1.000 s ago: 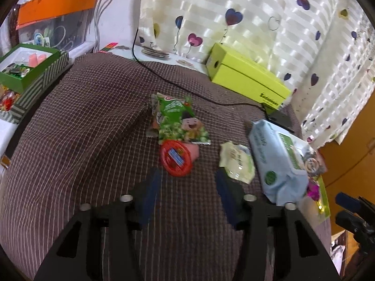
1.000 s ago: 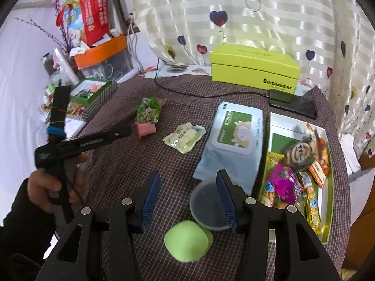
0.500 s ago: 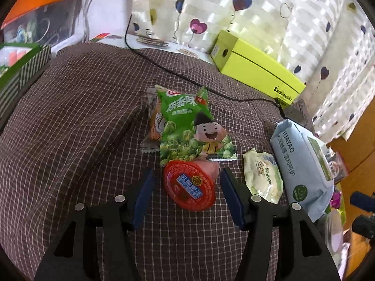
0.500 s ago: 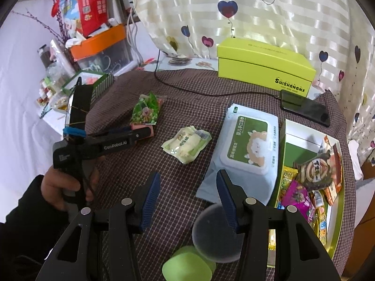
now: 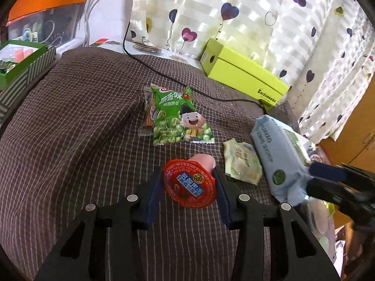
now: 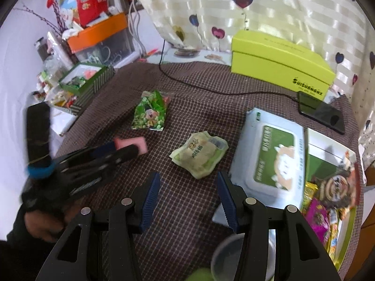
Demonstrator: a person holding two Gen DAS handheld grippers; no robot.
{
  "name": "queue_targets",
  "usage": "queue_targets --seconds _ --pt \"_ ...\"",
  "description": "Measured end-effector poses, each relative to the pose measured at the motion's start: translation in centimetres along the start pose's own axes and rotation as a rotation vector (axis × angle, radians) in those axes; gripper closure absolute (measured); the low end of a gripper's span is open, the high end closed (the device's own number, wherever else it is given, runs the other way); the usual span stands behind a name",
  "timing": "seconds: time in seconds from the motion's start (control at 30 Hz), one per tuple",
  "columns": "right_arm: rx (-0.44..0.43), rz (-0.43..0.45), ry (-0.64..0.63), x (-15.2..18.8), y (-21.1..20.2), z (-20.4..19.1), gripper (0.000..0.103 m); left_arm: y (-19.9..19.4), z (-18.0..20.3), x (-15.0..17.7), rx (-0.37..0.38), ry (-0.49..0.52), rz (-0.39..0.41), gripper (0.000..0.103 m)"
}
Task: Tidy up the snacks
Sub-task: 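Grasp the green pea snack bag with the right tool while the left tool holds the jelly cup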
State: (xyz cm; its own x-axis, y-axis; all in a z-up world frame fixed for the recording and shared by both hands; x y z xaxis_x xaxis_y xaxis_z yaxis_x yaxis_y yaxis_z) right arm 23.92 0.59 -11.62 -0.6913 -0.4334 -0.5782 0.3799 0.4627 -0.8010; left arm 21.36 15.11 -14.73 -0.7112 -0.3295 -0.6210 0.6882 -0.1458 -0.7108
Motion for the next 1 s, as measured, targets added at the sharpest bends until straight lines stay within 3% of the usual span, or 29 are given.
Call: queue_targets --seconds 0.1,0.5,0.73,1.0 --pt "0.017 -0.042 -0.011 -0.6 1.8 0.1 0.048 -1.1 0.0 0.4 0.006 -0.001 0.008 0.059" --pt "0.064 -0.125 -0.025 -3.3 6.5 0.3 0.047 -3.6 -1.4 1.2 0.020 -0.048 0.035 0.059" --pt "-0.067 -0.052 -0.091 -7.1 7.2 -4.0 0.047 -4.2 -1.8 1.7 0.029 -0.060 0.045 0.059" --pt "-0.075 -0.089 -0.143 -8.7 11.4 -6.5 0.047 -5.3 -2.5 1.9 0.016 -0.072 0.060 0.059"
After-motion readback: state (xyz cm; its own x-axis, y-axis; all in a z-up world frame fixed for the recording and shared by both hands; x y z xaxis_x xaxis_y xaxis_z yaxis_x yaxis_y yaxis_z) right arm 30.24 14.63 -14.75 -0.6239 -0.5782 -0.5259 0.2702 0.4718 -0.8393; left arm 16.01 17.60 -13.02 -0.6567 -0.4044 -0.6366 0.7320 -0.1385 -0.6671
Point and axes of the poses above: each gripper's, at about its wrist camera, not at the fingertips, and y roughly the way its jaws point, z to its right, x to its underside, the point moved 9 cm from there along y, roughly the way its jaws point, and after that the axes turned 4 degrees about -x, right-handed, at the moved point
